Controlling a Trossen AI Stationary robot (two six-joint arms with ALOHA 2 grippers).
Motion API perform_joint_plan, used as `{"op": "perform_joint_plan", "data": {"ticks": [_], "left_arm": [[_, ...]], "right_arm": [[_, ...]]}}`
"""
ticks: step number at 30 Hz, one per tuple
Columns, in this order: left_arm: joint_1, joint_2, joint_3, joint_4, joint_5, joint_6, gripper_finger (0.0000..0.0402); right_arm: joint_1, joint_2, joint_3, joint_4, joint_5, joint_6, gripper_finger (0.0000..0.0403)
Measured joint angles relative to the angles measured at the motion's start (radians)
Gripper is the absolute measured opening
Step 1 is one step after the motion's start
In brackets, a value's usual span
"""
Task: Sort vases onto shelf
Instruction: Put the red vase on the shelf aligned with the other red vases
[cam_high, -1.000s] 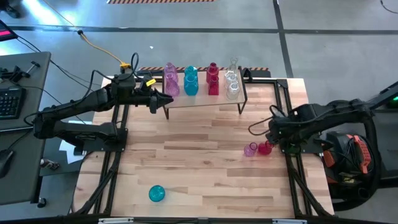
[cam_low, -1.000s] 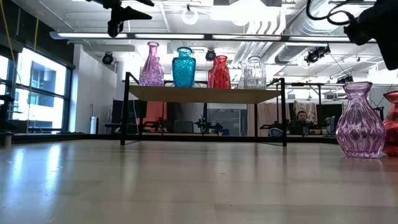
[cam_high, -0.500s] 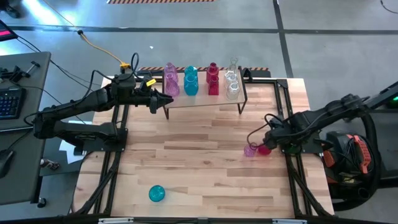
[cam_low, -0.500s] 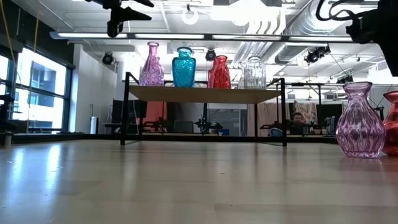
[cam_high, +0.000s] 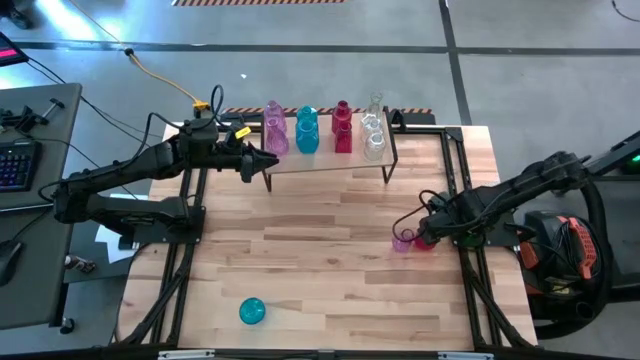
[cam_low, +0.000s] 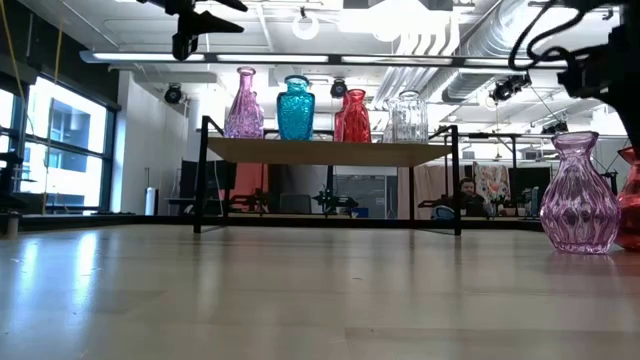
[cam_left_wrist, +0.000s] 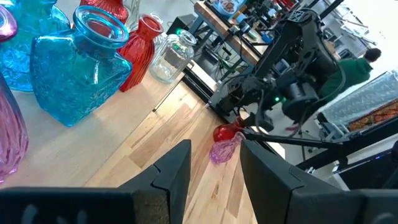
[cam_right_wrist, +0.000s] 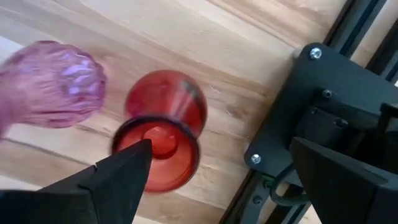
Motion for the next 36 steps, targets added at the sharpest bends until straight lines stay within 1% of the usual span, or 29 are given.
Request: {"op": "perform_joint_plan", "data": {"ticks": [3, 6, 10, 15, 21, 29, 34, 36], "left_arm": [[0.000, 0.000, 0.000, 0.000, 0.000, 0.000, 0.0131], [0.000, 0.000, 0.000, 0.001, 0.000, 0.000, 0.0131], [0.000, 0.000, 0.000, 0.013, -0.006, 0.000, 0.0131], [0.000, 0.000, 0.000, 0.014, -0.037, 0.000, 0.0131], [0.000, 0.000, 0.000, 0.015, -0.037, 0.000, 0.0131], [0.000, 0.000, 0.000, 0.015, -0.037, 0.000, 0.0131], [0.000, 0.000, 0.000, 0.015, -0.037, 0.000, 0.0131], [0.000, 0.000, 0.000, 0.015, -0.037, 0.000, 0.0131]], "right_arm": [[0.001, 0.004, -0.002, 0.003, -0.005, 0.006, 0.0361], [0.005, 0.002, -0.002, 0.008, -0.003, 0.006, 0.0347], [0.004, 0.002, -0.002, 0.023, -0.003, 0.006, 0.0316], [0.004, 0.002, -0.002, 0.044, -0.016, 0.023, 0.0273], [0.004, 0.002, -0.002, 0.066, -0.039, 0.069, 0.0207], [0.004, 0.002, -0.001, 0.074, -0.042, 0.118, 0.0099], [0.004, 0.001, 0.000, 0.073, -0.042, 0.130, 0.0024], [0.004, 0.001, 0.001, 0.071, -0.042, 0.131, 0.0008]]}}
